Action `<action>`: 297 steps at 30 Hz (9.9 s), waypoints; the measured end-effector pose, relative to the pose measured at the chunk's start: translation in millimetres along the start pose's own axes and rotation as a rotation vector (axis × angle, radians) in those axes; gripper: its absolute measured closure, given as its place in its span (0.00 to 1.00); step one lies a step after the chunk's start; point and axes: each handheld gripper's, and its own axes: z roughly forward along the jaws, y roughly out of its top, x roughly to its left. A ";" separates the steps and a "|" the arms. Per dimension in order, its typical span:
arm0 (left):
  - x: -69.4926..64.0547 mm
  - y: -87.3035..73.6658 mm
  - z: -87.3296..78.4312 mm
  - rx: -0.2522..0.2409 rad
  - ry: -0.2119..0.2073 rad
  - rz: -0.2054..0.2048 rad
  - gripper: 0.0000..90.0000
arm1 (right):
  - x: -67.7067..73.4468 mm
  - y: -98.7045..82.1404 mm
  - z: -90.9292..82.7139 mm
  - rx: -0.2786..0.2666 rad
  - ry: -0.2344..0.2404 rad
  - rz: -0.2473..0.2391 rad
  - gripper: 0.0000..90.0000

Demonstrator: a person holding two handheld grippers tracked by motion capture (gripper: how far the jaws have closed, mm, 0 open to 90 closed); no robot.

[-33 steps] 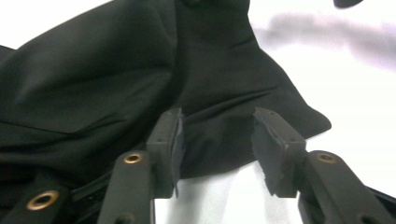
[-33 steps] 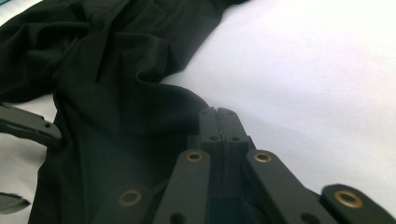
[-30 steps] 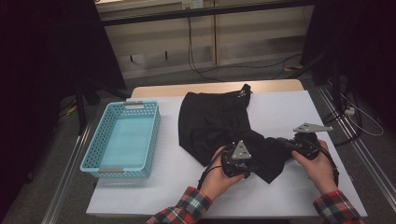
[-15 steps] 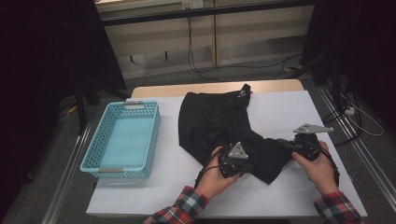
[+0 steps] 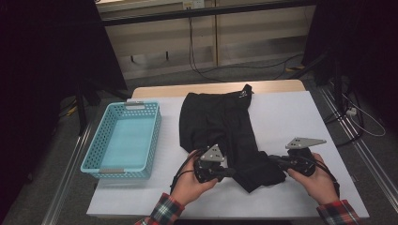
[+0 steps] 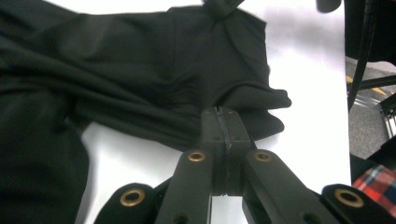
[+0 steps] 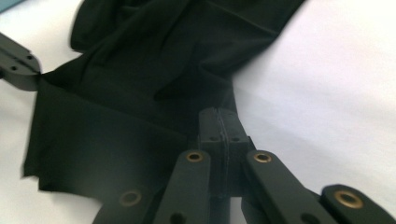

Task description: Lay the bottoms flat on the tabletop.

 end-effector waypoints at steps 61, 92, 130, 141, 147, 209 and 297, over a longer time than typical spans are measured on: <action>-0.4 -1.4 30.0 -0.022 -0.016 -0.028 0.67 | -6.8 -9.1 -5.9 -0.021 -0.100 0.036 0.68; 8.0 -10.9 -2.5 -0.016 -0.034 -0.068 1.00 | -10.9 -14.6 -7.9 -0.024 -0.103 0.052 0.55; 7.8 -23.8 -3.5 0.047 -0.025 -0.053 1.00 | 3.0 -17.1 0.3 0.106 -0.021 0.023 1.00; -0.2 -19.3 11.7 0.070 -0.057 -0.037 1.00 | -6.0 -32.5 -19.1 0.120 -0.063 0.079 0.94; 2.2 -21.7 8.6 0.074 -0.053 -0.044 1.00 | -12.2 -15.0 4.7 0.080 -0.119 0.057 0.75; -1.0 -11.0 17.0 0.028 -0.079 -0.038 0.88 | -89.9 28.4 40.5 -0.036 -0.225 0.182 0.81; 75.9 -22.2 -48.8 -0.079 0.341 -0.083 0.37 | -123.1 54.4 70.9 0.101 -0.318 0.233 1.00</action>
